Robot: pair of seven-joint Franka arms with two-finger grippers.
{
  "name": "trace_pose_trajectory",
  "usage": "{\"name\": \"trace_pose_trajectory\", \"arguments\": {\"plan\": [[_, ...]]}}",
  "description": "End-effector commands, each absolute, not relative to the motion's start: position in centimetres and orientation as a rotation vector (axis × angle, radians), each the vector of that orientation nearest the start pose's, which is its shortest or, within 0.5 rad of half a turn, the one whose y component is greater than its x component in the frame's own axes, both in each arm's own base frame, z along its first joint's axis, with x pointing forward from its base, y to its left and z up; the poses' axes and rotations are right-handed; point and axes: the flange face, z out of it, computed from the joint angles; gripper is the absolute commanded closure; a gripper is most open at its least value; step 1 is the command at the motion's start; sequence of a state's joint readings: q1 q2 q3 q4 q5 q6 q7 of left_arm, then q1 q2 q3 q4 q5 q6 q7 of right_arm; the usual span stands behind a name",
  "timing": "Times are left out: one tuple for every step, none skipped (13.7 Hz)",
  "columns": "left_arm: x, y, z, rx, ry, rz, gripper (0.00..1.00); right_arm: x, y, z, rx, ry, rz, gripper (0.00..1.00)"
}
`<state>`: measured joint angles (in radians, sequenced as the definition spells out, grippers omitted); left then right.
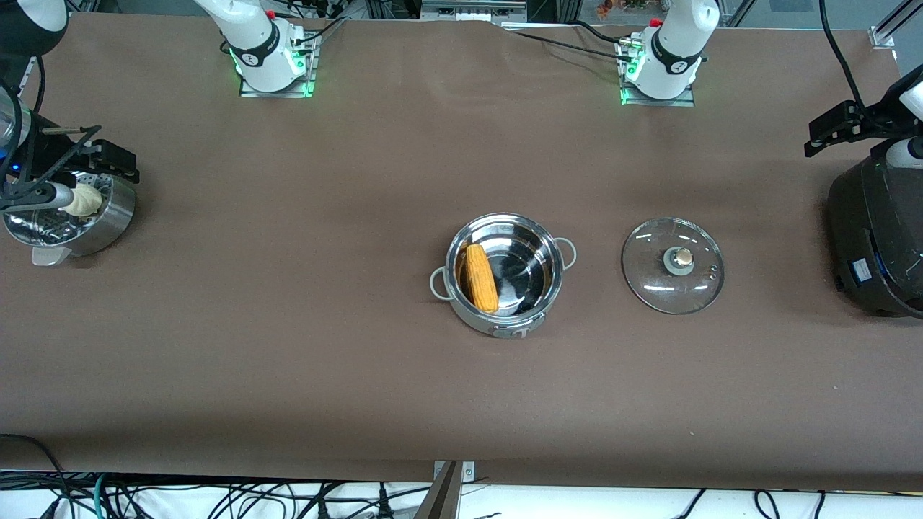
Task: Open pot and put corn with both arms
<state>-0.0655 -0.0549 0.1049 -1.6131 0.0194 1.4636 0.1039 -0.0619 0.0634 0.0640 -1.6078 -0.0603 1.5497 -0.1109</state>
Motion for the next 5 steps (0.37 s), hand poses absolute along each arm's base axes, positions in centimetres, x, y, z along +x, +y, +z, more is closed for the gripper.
{"name": "trace_pose_trajectory", "arguments": {"plan": [[52.62,2.70,63.06,-3.114,0.101,0.168,0.00,57.17,-1.15,57.37,-3.190,-0.204,0.198,0.00],[52.61,2.70,63.05,-3.114,0.101,0.171,0.00,57.19,-1.15,57.38,-3.191,-0.205,0.196,0.00],[52.61,2.62,63.05,-3.114,0.101,0.171,0.00,57.22,-1.17,57.30,-3.192,-0.202,0.198,0.00],[52.61,2.54,63.05,-3.114,0.104,0.171,0.00,57.22,-1.17,57.30,-3.192,-0.202,0.198,0.00],[52.61,2.54,63.05,-3.114,0.106,0.171,0.00,57.24,-1.22,57.31,-3.197,-0.205,0.197,0.00]]}}
